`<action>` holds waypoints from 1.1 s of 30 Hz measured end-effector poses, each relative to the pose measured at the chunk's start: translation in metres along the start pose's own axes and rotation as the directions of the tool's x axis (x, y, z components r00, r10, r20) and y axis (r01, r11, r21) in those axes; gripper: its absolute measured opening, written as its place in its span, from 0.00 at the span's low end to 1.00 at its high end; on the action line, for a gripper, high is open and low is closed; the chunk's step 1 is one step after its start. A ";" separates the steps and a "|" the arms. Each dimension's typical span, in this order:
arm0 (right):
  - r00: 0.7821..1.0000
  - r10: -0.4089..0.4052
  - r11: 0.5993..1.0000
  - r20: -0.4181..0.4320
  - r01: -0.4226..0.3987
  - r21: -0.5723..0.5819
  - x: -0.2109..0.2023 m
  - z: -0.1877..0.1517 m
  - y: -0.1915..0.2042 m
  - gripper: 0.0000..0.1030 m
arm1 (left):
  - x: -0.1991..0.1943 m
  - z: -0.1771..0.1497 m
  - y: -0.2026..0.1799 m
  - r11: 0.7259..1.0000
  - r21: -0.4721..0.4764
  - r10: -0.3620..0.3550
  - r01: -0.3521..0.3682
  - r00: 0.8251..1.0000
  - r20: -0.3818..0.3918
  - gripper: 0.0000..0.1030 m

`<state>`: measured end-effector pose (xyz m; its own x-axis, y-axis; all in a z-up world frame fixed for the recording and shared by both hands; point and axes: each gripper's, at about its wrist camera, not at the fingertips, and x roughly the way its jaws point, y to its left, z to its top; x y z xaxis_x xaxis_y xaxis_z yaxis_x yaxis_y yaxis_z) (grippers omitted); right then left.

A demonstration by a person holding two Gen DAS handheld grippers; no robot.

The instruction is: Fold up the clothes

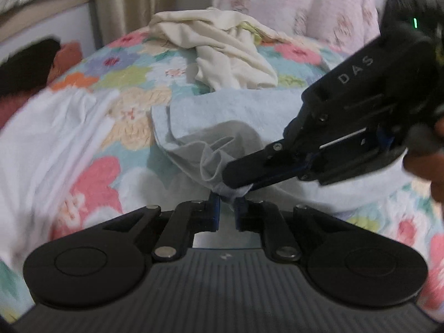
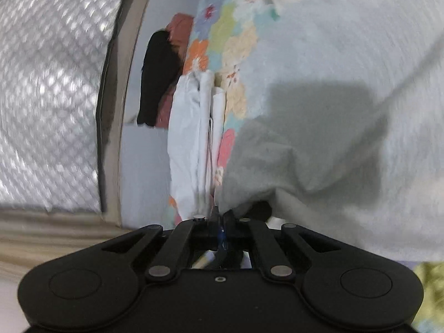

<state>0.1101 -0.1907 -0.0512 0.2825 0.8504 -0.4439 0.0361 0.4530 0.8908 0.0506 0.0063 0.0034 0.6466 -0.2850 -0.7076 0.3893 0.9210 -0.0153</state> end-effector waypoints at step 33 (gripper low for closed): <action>0.817 -0.409 0.578 0.406 0.576 -0.578 -0.058 -0.074 -0.021 0.35 | 0.010 -0.009 0.062 0.946 -0.255 -0.250 0.201 0.952 -0.175 0.01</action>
<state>0.0217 -0.2299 -0.0516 0.6052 0.4009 -0.6877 -0.3702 0.9066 0.2027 0.0753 0.0632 -0.0110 0.4032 -0.4551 -0.7939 0.3309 0.8814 -0.3372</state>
